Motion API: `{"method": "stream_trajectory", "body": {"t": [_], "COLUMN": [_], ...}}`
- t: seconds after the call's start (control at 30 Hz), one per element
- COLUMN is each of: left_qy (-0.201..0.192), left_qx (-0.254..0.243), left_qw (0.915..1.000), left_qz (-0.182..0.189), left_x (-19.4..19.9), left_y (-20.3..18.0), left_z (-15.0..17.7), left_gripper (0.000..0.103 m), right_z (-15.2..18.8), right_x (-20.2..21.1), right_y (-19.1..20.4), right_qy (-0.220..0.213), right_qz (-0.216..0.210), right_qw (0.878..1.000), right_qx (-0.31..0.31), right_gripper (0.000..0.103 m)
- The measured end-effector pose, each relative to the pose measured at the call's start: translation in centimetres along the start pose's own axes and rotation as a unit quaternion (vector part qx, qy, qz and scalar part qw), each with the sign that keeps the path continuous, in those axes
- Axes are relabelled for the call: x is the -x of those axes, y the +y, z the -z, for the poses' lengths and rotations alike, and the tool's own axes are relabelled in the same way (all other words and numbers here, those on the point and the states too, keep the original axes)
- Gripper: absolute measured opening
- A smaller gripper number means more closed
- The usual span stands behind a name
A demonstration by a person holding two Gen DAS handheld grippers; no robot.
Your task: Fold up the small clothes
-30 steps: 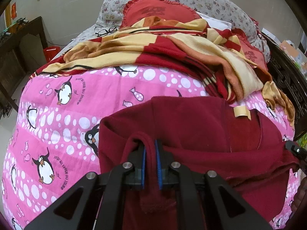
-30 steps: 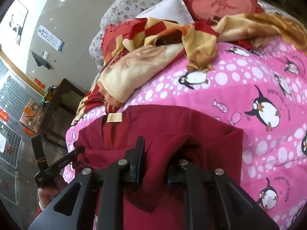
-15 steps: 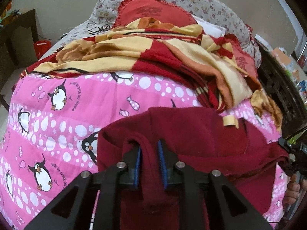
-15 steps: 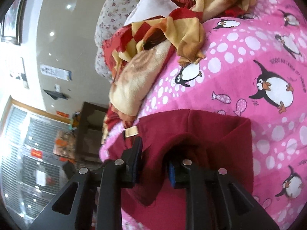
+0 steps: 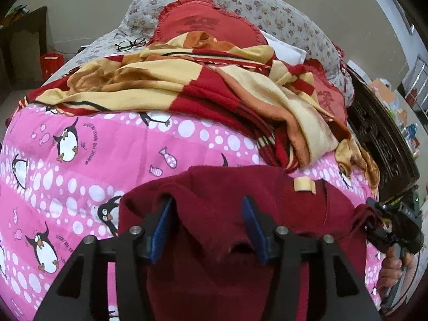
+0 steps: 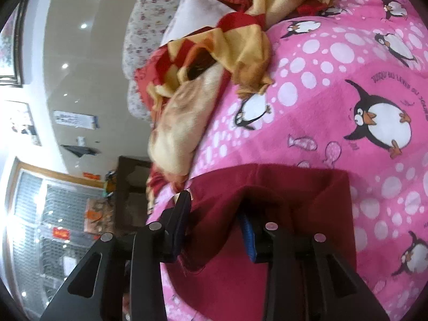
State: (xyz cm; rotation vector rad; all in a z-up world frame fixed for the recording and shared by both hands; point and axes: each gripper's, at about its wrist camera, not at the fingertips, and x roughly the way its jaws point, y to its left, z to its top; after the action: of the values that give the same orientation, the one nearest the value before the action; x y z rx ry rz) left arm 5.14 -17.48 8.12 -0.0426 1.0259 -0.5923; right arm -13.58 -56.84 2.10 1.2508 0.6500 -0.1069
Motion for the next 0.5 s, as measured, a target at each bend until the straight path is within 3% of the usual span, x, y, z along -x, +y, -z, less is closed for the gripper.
{"method": "stream_trajectory", "body": {"t": [0.23,0.33,0.4,0.5], "left_qy": [0.01,-0.009,-0.041,-0.055], "left_qx": [0.057,0.054,0.06,0.068], "left_qw": [0.9979,0.9982,0.9972,0.996], "left_qz": [0.03,0.026,0.018,0.02], "left_x": [-0.7,0.0,1.2,2.6], "left_y": [1.4,1.3,1.7,2.4], "left_z": [-1.0,-1.3,-1.7,-2.3], "left_gripper": [0.064,0.077,0.087,0.089], "right_z": [0.2,0.1,-0.2,-0.6], "right_x": [0.5,1.7,2.4,2.6], "right_y": [-0.7,-0.9,-1.0,-1.0], "right_qy": [-0.01,-0.021,-0.036,-0.03], "right_qz": [-0.037,-0.059,-0.057,-0.061], "right_qw": [0.999,0.997,0.997,0.997], "right_qx": [-0.034,-0.041,-0.044,-0.045], "right_gripper": [0.053,0.057,0.059,0.059]}}
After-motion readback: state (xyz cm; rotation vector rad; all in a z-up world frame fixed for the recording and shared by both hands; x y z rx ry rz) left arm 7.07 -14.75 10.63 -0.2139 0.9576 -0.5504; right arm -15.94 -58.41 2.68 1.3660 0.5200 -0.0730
